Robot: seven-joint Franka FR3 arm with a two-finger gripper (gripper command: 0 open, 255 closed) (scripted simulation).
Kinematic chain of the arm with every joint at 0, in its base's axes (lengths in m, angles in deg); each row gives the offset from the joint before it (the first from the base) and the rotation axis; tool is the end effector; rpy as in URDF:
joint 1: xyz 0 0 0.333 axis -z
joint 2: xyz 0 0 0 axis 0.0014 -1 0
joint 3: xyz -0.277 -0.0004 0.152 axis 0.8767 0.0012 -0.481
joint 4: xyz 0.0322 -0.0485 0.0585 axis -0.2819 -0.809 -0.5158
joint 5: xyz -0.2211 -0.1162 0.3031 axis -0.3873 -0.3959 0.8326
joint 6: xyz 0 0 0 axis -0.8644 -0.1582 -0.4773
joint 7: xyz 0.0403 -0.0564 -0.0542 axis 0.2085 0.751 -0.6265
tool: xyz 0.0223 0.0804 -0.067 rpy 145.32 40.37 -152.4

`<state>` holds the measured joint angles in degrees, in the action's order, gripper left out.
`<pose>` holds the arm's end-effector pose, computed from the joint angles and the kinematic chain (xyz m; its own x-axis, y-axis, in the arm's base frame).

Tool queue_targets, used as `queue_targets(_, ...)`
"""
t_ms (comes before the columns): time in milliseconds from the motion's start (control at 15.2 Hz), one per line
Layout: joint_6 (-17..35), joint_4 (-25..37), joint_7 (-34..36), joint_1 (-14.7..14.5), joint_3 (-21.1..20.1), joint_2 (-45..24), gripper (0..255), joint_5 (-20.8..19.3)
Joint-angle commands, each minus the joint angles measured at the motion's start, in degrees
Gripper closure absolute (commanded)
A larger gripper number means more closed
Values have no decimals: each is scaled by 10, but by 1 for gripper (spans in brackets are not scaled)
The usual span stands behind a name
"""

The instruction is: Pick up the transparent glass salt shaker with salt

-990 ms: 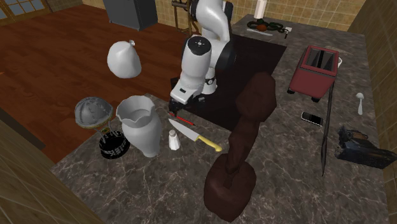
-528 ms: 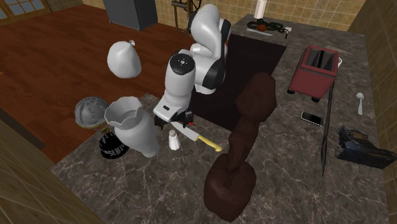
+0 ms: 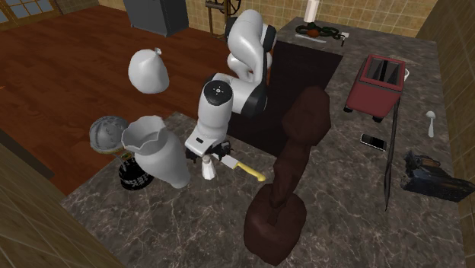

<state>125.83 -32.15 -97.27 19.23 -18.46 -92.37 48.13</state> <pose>0.5851 -0.3867 0.4372 0.9745 -0.1535 -0.1637 -0.1267 -0.9785 0.1629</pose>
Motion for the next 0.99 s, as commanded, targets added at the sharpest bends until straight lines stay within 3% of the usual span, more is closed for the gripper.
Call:
queue_targets(0, 4, -5, 1, -1, 0, 1, 255, 0)
queue_targets(594, 4, -5, 1, 0, 0, 1, 255, 0)
queue_targets(924, -34, 32, -5, 2, 1, 2, 255, 0)
